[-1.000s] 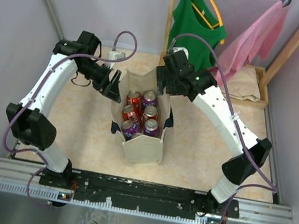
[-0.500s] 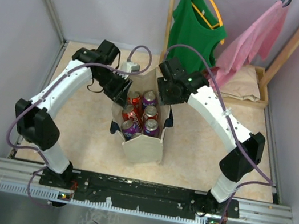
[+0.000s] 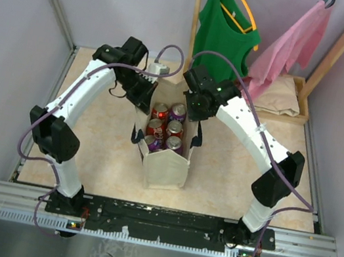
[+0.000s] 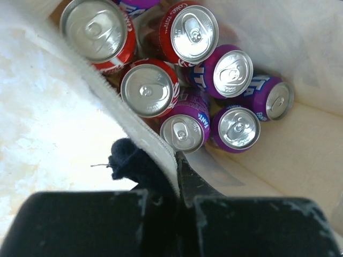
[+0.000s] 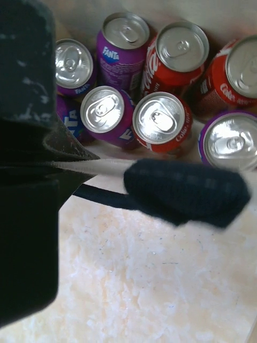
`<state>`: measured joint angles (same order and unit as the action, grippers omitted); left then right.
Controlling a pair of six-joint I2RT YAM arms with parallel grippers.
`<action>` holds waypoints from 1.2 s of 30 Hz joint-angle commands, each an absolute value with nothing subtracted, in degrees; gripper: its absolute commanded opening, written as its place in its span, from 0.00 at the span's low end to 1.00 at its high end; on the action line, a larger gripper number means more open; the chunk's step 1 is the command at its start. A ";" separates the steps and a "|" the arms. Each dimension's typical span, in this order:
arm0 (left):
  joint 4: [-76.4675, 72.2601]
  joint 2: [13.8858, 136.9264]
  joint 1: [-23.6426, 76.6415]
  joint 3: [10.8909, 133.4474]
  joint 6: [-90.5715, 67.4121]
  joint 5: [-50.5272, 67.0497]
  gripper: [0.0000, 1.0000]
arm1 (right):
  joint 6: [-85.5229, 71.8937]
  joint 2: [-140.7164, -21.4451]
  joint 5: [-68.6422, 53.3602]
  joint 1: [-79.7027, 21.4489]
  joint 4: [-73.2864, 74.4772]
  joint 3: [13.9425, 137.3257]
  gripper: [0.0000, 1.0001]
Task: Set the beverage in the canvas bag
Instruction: Adjust the canvas bag at the center of the board.
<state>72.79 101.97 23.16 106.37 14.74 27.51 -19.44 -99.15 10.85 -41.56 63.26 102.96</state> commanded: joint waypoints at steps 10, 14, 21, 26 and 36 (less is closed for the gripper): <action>68.65 100.10 23.38 117.04 16.17 35.08 0.00 | -17.52 -98.00 13.45 -40.70 64.41 112.82 0.00; 68.82 100.34 23.38 119.35 16.43 35.83 0.00 | -17.73 -97.59 13.82 -40.70 64.63 114.02 0.00; 68.31 100.12 23.33 118.68 16.29 37.35 0.00 | -17.67 -96.77 14.24 -40.66 64.65 112.93 0.00; 68.37 99.70 23.38 114.52 16.95 38.59 0.00 | -18.28 -96.93 12.02 -40.47 64.27 110.04 0.00; 66.85 97.94 23.41 103.56 18.86 38.56 0.00 | -19.24 -97.47 10.67 -40.27 64.19 104.99 0.00</action>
